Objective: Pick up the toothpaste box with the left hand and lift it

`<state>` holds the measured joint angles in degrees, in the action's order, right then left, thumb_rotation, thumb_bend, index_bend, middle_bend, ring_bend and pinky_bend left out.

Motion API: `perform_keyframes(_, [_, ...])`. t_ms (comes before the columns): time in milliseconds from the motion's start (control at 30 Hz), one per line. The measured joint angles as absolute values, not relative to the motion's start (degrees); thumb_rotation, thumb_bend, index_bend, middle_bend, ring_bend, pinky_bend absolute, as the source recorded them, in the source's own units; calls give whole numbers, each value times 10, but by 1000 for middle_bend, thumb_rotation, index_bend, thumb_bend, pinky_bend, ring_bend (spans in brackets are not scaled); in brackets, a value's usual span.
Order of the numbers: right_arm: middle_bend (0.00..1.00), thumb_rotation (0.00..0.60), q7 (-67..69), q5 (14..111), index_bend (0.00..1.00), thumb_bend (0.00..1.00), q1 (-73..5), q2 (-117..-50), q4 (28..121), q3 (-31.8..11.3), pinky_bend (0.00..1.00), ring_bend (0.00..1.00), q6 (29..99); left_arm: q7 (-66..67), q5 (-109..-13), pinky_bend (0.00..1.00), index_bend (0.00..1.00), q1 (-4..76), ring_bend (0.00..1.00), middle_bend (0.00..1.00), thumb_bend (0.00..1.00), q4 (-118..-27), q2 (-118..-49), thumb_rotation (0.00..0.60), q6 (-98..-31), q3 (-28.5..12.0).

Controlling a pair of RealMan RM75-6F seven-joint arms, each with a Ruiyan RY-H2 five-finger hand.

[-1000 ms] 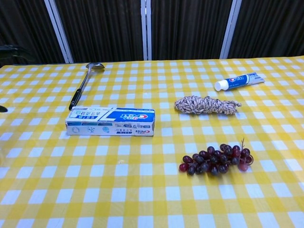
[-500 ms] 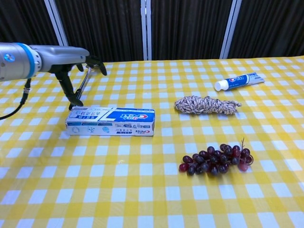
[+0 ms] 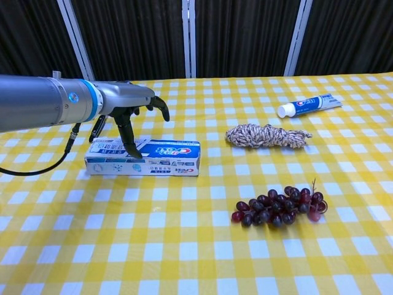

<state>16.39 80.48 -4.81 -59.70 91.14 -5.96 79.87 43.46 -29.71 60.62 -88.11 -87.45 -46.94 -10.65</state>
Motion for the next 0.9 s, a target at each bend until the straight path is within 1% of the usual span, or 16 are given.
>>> perform_keyframes(333, [0, 600, 182, 803, 0, 84, -47, -592, 908, -63, 0, 0, 798, 446, -256, 178, 198, 645, 93, 54, 68, -834, -929, 600, -475, -87])
perform_keyframes(433, [0, 600, 186, 803, 0, 85, -47, -590, 907, -64, 0, 0, 799, 449, -250, 190, 213, 652, 104, 66, 72, -823, -939, 600, -479, -80])
perform_keyframes(533, [0, 600, 188, 804, 0, 85, -46, -589, 907, -64, 0, 0, 800, 451, -252, 250, 289, 655, 170, 133, 98, -814, -950, 600, -485, -74])
perform_keyframes(600, [0, 600, 188, 805, 0, 85, -46, -589, 907, -63, 0, 0, 801, 450, -259, 296, 368, 655, 230, 202, 136, -808, -959, 600, -495, -72])
perform_keyframes(667, [0, 600, 189, 805, 0, 84, -45, -589, 908, -63, 0, 0, 801, 447, -269, 351, 470, 653, 306, 292, 243, -804, -966, 600, -502, -70])
perform_keyframes(767, [0, 600, 189, 806, 0, 85, -45, -588, 908, -63, 0, 0, 804, 444, -286, 413, 585, 650, 389, 392, 371, -797, -975, 600, -513, -64])
perform_keyframes(800, [0, 600, 189, 806, 0, 85, -44, -588, 909, -63, 0, 0, 804, 444, -294, 426, 612, 648, 407, 415, 395, -795, -978, 600, -519, -62])
perform_keyframes(900, [0, 600, 189, 807, 0, 84, -44, -588, 909, -63, 0, 0, 805, 442, -315, 437, 642, 643, 425, 439, 412, -792, -981, 600, -532, -58])
